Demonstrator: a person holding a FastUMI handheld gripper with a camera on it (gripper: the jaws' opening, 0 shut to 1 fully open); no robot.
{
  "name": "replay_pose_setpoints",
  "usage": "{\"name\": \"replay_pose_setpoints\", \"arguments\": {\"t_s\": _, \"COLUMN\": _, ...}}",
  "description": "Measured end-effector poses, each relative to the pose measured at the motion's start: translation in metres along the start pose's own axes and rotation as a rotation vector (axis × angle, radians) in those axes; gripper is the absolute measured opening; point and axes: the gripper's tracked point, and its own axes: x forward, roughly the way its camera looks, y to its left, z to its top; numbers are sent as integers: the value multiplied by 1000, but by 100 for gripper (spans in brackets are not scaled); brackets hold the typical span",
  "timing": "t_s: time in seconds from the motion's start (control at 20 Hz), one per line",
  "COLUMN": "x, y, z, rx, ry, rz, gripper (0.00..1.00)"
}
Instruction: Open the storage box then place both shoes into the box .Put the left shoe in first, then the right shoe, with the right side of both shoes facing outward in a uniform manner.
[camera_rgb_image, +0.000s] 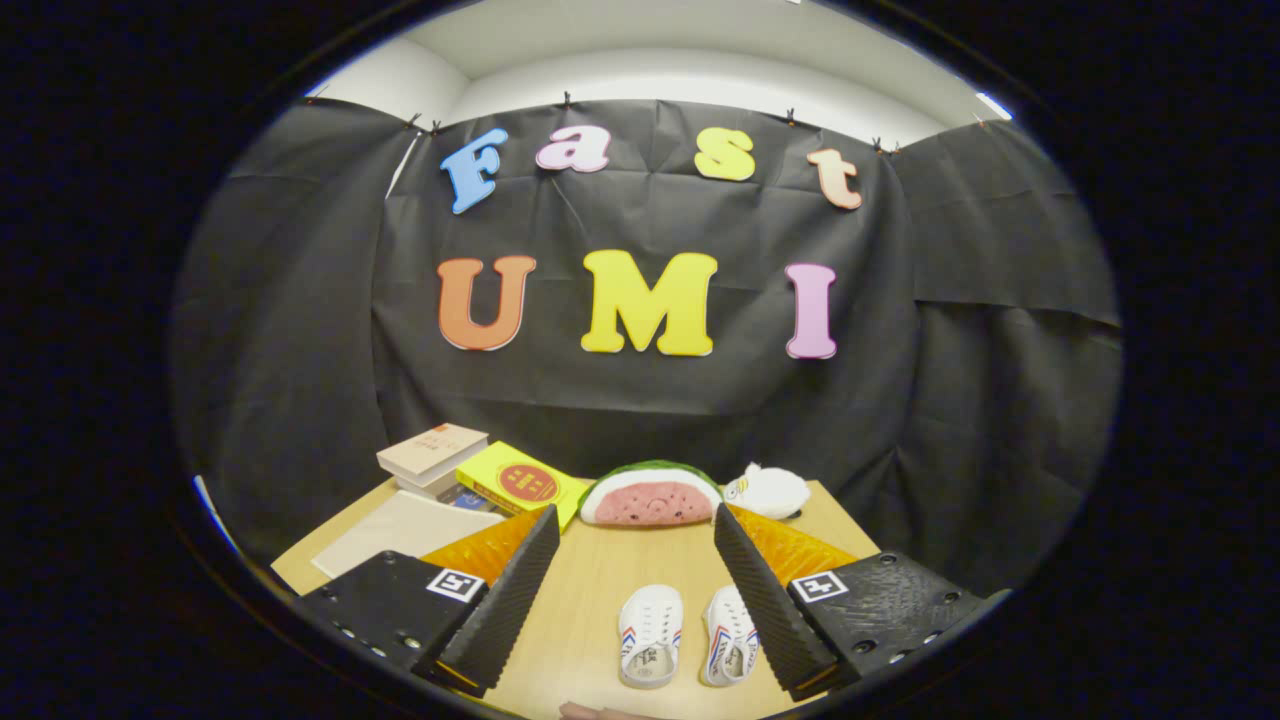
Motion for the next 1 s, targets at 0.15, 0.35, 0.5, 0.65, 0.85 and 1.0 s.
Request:
{"name": "replay_pose_setpoints", "arguments": {"t_s": 0.15, "x": 17, "y": 19, "z": -26, "rx": 19, "ry": 88, "rz": 97, "gripper": 95}}
{"name": "replay_pose_setpoints", "arguments": {"t_s": 0.35, "x": 48, "y": 40, "z": -56, "rx": 82, "ry": 212, "rz": 259, "gripper": 96}}
{"name": "replay_pose_setpoints", "arguments": {"t_s": 0.5, "x": 75, "y": 56, "z": -84, "rx": 158, "ry": 345, "rz": 362, "gripper": 96}}
{"name": "replay_pose_setpoints", "arguments": {"t_s": 0.65, "x": 96, "y": 83, "z": -108, "rx": 218, "ry": 503, "rz": 541, "gripper": 96}}
{"name": "replay_pose_setpoints", "arguments": {"t_s": 0.85, "x": 102, "y": 122, "z": -136, "rx": 472, "ry": 791, "rz": 839, "gripper": 95}}
{"name": "replay_pose_setpoints", "arguments": {"t_s": 1.0, "x": 106, "y": 140, "z": -142, "rx": 622, "ry": 901, "rz": 1039, "gripper": 95}}
